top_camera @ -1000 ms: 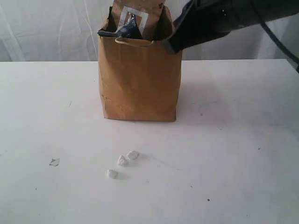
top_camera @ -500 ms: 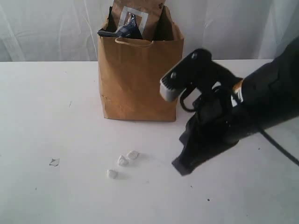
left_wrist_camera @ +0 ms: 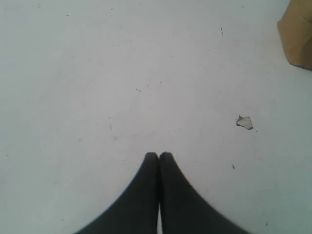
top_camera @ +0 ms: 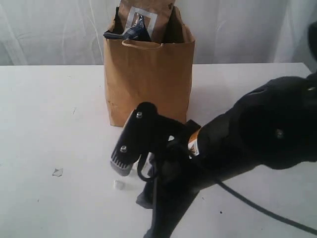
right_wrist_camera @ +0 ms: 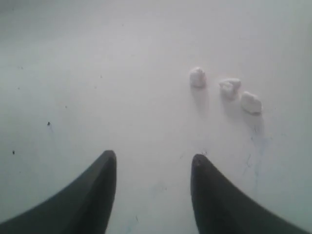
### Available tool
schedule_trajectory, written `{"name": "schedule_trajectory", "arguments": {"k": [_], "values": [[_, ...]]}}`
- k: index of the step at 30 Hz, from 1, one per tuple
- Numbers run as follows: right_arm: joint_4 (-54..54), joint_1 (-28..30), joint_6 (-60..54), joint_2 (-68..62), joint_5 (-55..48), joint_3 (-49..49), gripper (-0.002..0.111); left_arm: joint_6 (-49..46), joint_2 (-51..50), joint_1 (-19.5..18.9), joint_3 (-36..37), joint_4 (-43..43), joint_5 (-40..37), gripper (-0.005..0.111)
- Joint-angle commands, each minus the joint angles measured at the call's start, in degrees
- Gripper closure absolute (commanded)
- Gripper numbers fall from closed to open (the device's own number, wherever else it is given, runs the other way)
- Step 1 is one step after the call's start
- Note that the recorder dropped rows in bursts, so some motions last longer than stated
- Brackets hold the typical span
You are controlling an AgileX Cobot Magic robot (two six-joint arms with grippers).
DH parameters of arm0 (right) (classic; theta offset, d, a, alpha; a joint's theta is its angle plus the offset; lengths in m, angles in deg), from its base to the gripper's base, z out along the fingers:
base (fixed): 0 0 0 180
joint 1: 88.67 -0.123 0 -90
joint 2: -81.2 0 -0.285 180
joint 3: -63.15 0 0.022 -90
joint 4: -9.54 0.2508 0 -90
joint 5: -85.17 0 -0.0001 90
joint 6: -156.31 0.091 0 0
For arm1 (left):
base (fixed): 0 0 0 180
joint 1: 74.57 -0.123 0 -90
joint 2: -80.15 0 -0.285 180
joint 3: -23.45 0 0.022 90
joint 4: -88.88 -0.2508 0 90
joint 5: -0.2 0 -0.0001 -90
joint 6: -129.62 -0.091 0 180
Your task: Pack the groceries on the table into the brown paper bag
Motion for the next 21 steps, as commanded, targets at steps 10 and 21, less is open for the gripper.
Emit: {"name": "schedule_trajectory", "arguments": {"k": [10, 21], "values": [[4.69, -2.98, -0.35, -7.29, 8.42, 0.18, 0.061, 0.07, 0.2, -0.26, 0.21, -0.3, 0.08, 0.107], [6.24, -2.98, -0.71, -10.47, 20.56, -0.07, 0.061, 0.07, 0.2, -0.26, 0.21, -0.3, 0.08, 0.107]]}}
